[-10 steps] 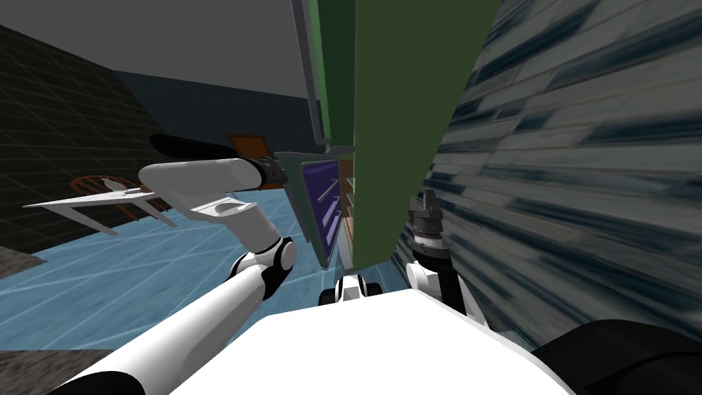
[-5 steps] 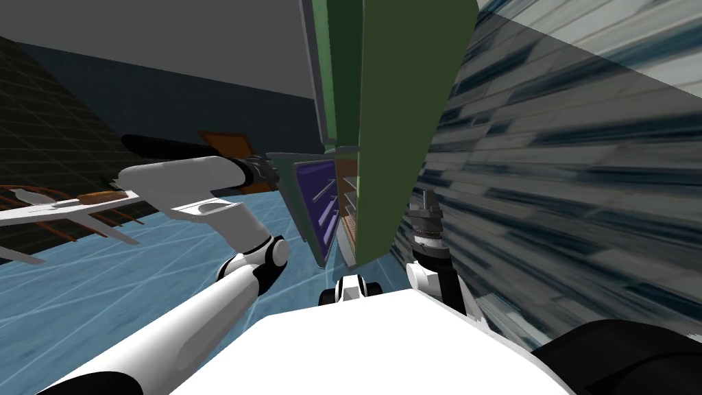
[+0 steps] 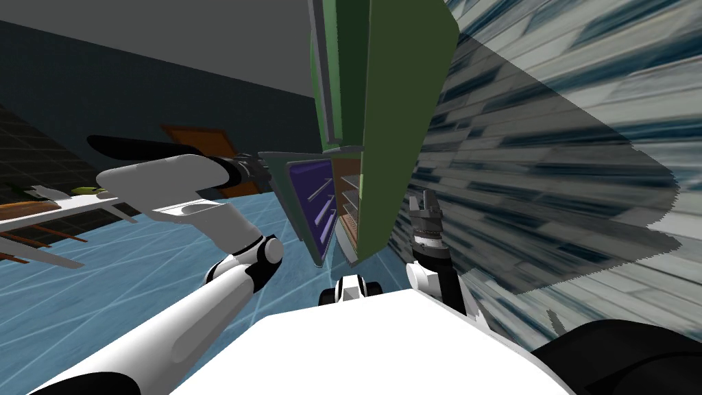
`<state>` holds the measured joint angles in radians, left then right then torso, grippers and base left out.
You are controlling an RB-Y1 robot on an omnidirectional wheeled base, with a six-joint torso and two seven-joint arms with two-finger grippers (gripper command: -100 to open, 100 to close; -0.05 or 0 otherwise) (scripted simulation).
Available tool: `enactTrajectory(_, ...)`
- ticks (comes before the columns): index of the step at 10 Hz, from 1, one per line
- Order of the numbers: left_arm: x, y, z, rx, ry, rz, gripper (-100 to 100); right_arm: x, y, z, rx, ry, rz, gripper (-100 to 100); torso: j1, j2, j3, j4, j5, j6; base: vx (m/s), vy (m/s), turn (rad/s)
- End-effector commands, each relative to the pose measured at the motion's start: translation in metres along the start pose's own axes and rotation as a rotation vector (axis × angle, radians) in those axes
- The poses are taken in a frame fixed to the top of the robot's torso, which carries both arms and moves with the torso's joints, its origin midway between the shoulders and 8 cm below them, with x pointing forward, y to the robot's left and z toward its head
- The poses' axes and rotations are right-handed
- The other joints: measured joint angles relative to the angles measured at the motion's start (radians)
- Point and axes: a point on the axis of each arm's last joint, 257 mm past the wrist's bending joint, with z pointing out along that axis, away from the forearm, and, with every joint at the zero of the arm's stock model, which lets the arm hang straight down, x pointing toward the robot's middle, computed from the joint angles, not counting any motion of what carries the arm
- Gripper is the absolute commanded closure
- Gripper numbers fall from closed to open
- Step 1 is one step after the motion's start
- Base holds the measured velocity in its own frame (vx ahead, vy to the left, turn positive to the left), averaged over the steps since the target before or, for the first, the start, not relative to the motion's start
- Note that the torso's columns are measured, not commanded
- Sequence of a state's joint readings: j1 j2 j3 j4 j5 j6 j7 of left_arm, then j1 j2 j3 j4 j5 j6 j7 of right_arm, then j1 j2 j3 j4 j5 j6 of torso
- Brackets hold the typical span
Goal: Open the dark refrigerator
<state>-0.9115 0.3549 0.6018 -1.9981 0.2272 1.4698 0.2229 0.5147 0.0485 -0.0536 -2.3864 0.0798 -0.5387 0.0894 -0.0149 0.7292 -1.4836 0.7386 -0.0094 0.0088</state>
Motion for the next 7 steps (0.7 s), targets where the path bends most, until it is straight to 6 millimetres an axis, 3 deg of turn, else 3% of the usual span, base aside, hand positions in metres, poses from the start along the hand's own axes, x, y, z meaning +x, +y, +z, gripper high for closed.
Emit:
enactTrajectory(1, 0.009, 0.0, 0.001, 0.004, 0.023, 0.029, -100, 0.0, 0.0, 0.0, 0.0, 0.0, 0.0, 0, 0.001, 0.002, 0.002, -0.001, 0.003, -0.004, 0.023, 0.147, -0.002)
enactTrajectory(3, 0.019, 0.001, 0.002, 0.004, 0.046, 0.056, -100, 0.0, 0.0, 0.0, 0.0, 0.0, 0.0, 0, 0.015, -0.003, -0.001, -0.006, 0.008, -0.001, 0.048, 0.207, -0.056)
enactTrajectory(6, 0.036, 0.004, 0.004, 0.006, 0.087, 0.105, -100, 0.0, 0.0, 0.0, 0.0, 0.0, 0.0, 0, 0.004, -0.005, -0.004, -0.003, 0.001, 0.002, 0.046, 0.22, -0.056)
enactTrajectory(7, 0.023, 0.007, 0.003, -0.006, 0.064, 0.088, -100, 0.0, 0.0, 0.0, 0.0, 0.0, 0.0, 0, 0.0, -0.007, -0.005, -0.004, -0.001, 0.004, 0.023, 0.112, 0.024)
